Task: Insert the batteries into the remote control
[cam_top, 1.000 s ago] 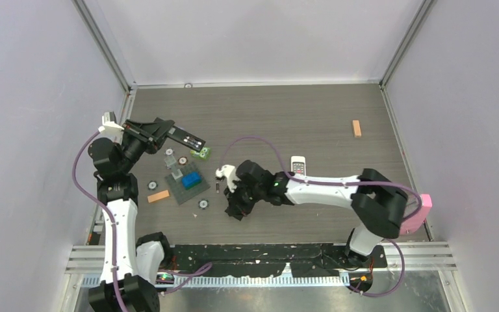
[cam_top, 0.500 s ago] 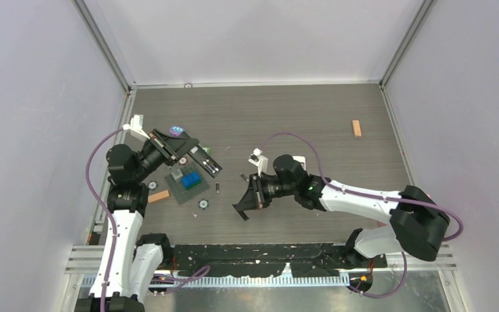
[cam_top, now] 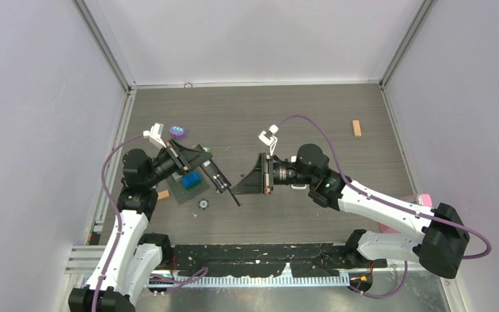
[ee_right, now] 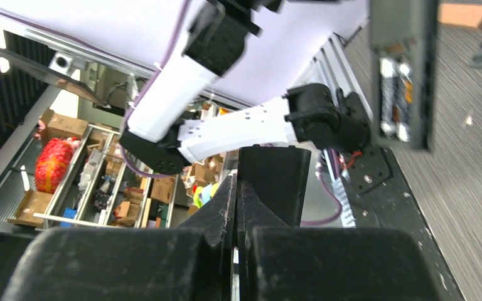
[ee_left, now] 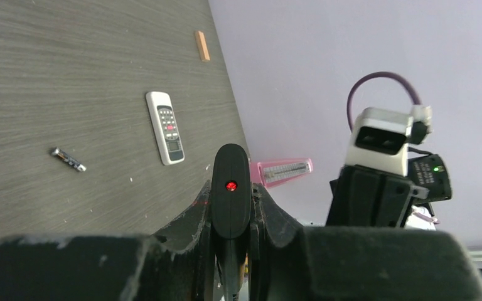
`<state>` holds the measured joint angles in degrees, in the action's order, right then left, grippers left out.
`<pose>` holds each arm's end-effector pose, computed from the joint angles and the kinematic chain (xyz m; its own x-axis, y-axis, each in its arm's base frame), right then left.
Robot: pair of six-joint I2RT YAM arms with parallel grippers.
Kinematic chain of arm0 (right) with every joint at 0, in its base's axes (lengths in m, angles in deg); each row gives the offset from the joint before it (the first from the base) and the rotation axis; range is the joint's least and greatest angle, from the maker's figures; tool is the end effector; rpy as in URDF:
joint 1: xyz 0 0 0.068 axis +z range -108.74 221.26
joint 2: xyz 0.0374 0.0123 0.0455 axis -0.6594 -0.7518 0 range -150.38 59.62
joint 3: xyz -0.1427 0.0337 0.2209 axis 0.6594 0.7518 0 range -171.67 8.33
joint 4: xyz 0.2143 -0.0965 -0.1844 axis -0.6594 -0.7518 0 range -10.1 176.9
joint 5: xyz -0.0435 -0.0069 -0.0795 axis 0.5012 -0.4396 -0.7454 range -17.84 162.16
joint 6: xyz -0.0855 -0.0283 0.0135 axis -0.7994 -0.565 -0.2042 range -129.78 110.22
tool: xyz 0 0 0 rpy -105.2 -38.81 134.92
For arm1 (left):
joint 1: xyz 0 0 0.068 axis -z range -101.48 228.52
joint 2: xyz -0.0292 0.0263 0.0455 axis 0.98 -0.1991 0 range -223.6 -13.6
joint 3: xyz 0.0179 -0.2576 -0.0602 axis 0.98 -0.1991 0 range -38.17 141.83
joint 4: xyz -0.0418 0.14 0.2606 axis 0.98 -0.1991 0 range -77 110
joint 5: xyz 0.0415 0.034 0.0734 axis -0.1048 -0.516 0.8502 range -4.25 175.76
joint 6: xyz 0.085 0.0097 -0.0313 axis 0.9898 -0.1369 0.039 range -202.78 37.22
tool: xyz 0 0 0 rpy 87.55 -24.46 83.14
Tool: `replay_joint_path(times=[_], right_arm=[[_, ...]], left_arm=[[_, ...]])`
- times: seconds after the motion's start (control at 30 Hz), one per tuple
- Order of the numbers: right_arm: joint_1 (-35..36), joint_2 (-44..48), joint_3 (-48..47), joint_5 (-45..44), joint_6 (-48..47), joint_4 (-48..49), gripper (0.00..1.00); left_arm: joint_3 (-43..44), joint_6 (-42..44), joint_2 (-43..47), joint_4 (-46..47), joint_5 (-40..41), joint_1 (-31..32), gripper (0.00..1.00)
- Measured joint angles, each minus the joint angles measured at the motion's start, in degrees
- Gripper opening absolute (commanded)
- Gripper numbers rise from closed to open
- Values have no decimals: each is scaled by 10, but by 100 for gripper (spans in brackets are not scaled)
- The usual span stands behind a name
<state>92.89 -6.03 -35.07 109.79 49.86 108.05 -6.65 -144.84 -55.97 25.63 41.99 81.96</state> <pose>0.1713 0.2967 0.2920 -0.8688 0.0036 -0.4952 -0.4951 0.0195 0.8686 0.2499 -0.0717 0.2794 -0.6883 -0.5978 -0.4110 0.2624 0.3231 -0.9093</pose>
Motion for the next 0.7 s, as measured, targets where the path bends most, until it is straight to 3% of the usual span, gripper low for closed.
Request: replay_joint_path(times=[0.2, 0.33, 0.7], right_arm=[[-4, -35, -39, -4, 44, 54, 5], [-18, -52, -36, -9, 63, 74, 5], [-40, -93, 64, -18, 132, 158, 5]], left_arm=[[-21, -15, 0, 6, 7, 8, 0], [-12, 26, 16, -48, 36, 8, 0], [2, 81, 27, -90, 38, 8, 0]])
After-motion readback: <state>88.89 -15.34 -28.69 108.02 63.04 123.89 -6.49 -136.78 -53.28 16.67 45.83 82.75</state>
